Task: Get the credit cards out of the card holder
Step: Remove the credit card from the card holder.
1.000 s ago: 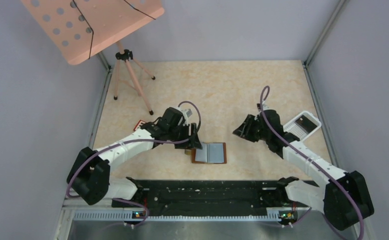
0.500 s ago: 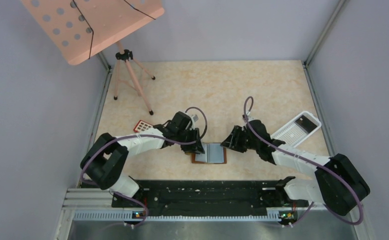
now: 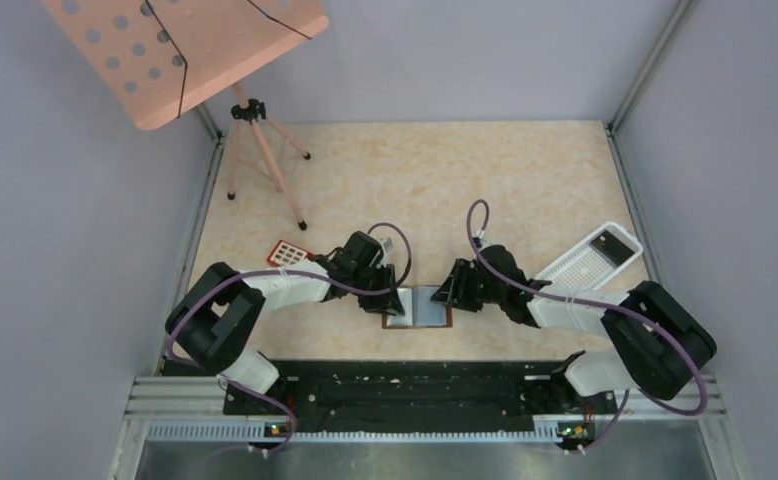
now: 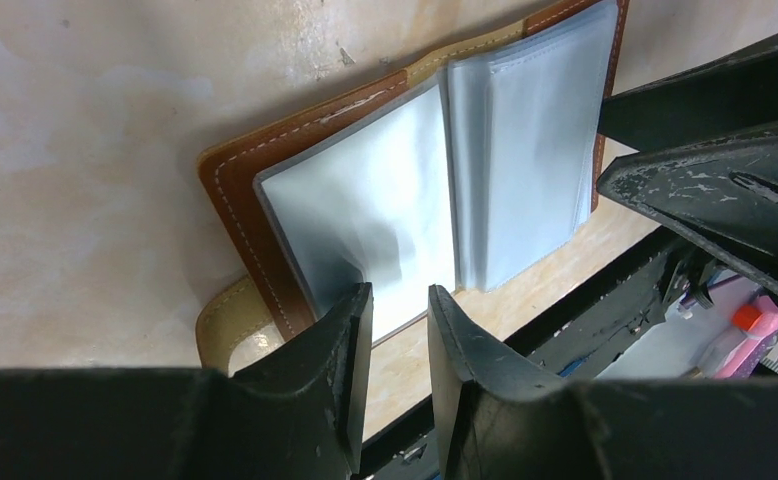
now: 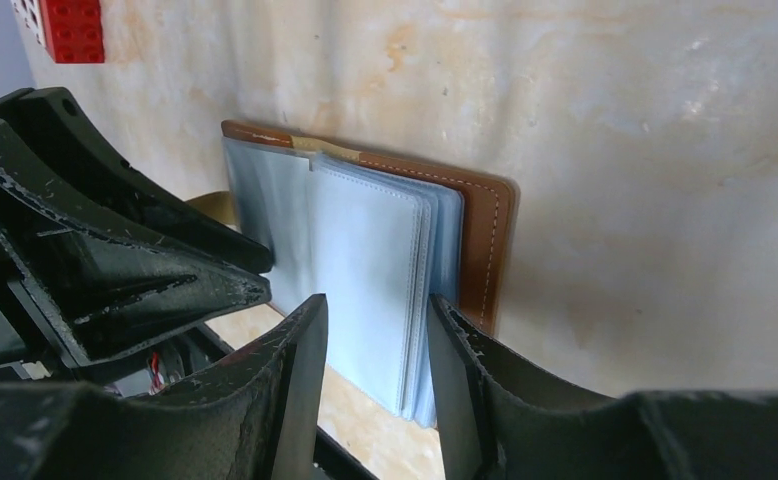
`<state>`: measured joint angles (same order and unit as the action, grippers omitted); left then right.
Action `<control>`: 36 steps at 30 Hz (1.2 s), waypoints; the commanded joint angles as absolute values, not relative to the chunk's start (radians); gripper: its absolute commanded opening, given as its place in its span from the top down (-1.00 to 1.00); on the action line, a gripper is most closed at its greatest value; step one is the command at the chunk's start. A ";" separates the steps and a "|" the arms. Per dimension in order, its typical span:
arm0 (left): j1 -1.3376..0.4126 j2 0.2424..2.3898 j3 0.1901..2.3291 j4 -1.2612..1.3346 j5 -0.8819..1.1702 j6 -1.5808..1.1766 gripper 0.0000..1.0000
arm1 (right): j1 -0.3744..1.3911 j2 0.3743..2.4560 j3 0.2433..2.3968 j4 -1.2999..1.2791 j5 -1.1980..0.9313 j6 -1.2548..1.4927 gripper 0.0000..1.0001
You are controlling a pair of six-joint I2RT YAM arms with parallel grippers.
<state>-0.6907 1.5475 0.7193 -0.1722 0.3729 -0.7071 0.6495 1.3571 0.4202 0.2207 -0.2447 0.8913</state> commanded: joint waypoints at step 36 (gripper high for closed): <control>-0.692 1.544 0.658 -0.103 0.373 -0.733 0.35 | 0.714 1.315 0.422 0.394 -0.318 0.927 0.67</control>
<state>-0.6899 1.5467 0.6857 -0.1043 0.3935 -0.7353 0.6987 1.3228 0.4259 0.3092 -0.2913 0.9134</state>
